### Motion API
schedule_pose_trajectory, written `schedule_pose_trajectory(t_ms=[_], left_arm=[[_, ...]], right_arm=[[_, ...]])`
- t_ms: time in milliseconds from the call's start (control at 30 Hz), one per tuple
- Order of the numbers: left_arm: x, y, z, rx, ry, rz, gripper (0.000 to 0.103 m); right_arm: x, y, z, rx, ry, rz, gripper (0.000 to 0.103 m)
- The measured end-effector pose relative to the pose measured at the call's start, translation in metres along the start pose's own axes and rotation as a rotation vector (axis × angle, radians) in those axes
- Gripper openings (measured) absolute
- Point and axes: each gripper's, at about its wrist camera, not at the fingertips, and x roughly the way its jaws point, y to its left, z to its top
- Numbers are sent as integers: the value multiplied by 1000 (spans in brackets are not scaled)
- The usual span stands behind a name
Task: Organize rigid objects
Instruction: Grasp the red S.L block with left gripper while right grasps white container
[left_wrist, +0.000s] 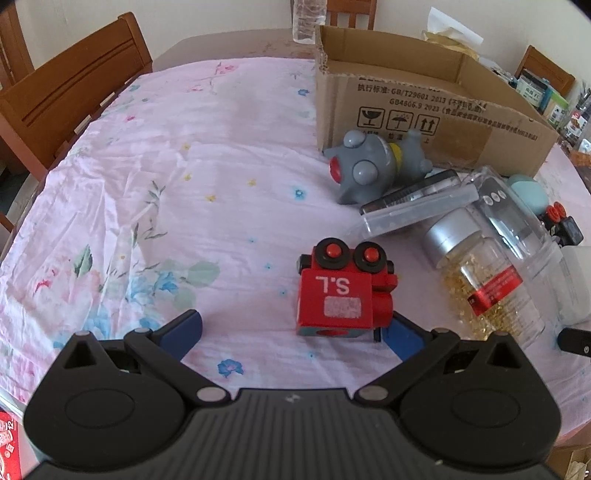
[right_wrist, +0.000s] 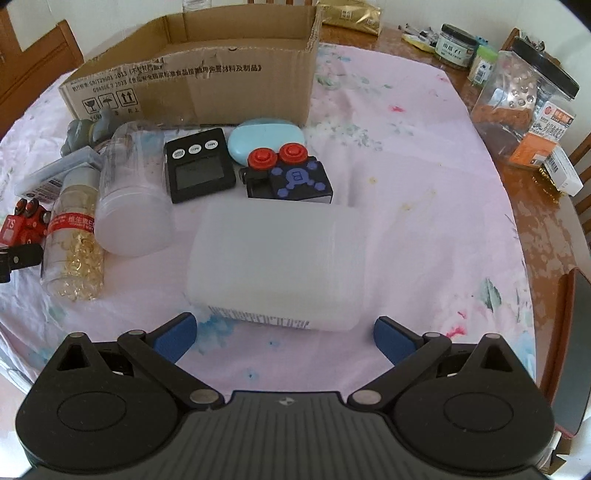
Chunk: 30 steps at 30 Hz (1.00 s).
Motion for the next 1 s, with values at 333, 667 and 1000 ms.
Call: schedule_pose_trajectory(t_ms=[333,667,1000], left_arm=[[-3,-18,-4,55,-62,4,102],[-5,-28,-4,68,-90,-22,93],[-9,-29,-3,102,-104,-58,72]], right_arm=[[1,-2,-3,-47,-54,27,103],[0,-3,-8,-51,-87,30,103],[1,-2,-6,-45,-82,28,103]])
